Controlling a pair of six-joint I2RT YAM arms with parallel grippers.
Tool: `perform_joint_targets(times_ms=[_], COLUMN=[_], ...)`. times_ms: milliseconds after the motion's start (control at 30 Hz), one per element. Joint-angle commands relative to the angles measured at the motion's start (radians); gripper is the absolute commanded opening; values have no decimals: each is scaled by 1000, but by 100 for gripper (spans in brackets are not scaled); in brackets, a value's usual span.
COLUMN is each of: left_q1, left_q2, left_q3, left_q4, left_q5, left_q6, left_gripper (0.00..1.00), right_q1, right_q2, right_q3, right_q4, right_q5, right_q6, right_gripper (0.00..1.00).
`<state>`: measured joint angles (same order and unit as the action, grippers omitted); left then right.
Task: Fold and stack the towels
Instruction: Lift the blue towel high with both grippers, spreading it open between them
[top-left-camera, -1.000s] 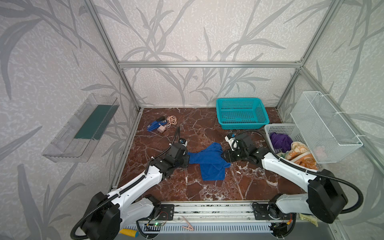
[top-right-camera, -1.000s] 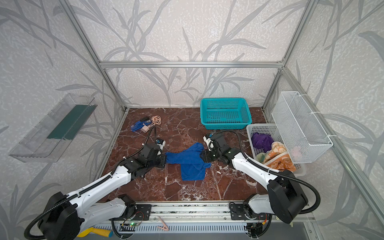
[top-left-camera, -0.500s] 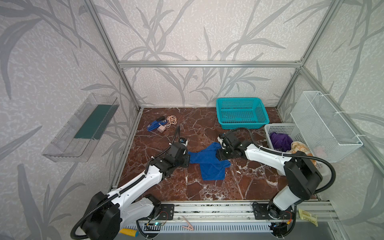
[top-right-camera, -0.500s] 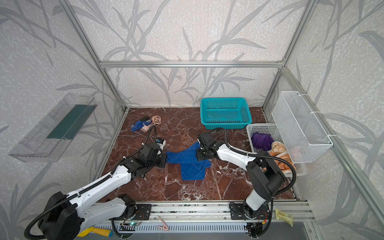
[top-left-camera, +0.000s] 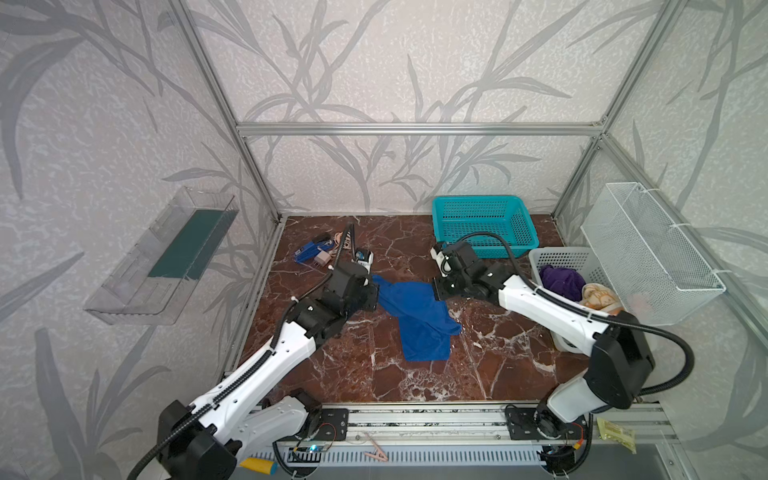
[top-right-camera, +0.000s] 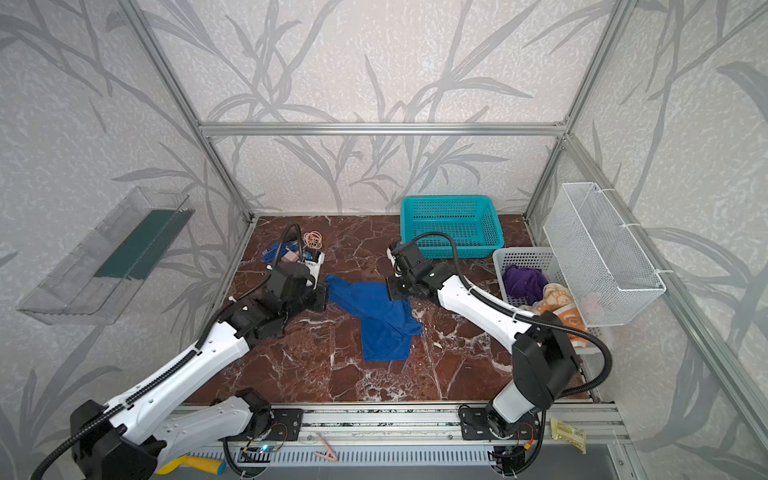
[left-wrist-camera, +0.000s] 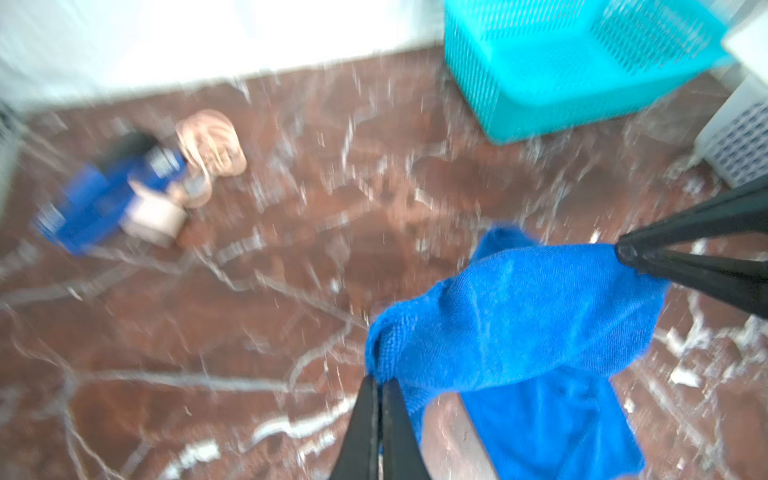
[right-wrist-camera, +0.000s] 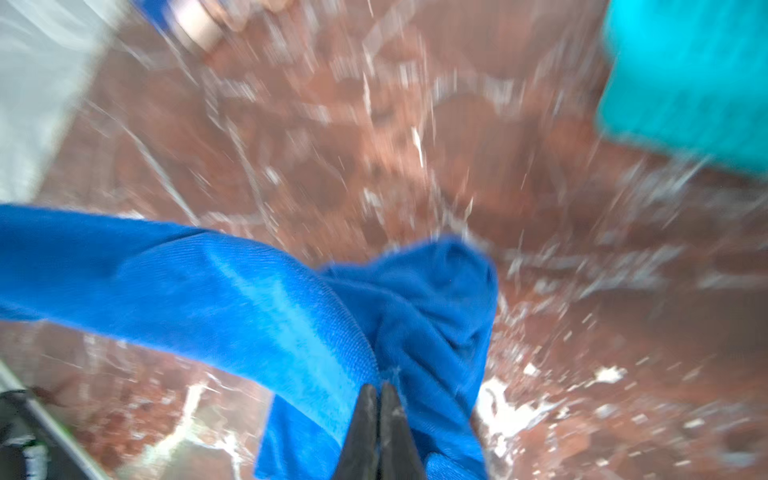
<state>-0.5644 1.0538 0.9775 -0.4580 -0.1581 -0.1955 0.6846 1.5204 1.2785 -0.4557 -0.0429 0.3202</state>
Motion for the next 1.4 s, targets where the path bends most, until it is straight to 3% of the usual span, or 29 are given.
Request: perform_joint_targets(times_ms=[0,233,667,900,1200,1367], left_q1=[12,12,10,10,10,9], left_q2=[-1,53,8,33,48,125], left_q3=[199,598,996,1182,1212,1255], left_q4=[-48,-72,-146,-233,-222,-286], left_q5=[-94,-95,95,130,158,21], left_q6=[132,246,296,297,283,296], left_gripper=[0,0,0,0,0,0], right_q1=[2,18,206,223,223,222], right_q2=[-136,-156,42,-39,-64,-13], right_q3=[178,615,1439,1419,1420,1414], right_q4=[-72,-266,-601,-510,-491,-500], right_q5=[70,77,120,102,119,230], right_q6=[-111,-267,-408,-397,-422,-446], right_gripper=[0,0,0,0,0,0])
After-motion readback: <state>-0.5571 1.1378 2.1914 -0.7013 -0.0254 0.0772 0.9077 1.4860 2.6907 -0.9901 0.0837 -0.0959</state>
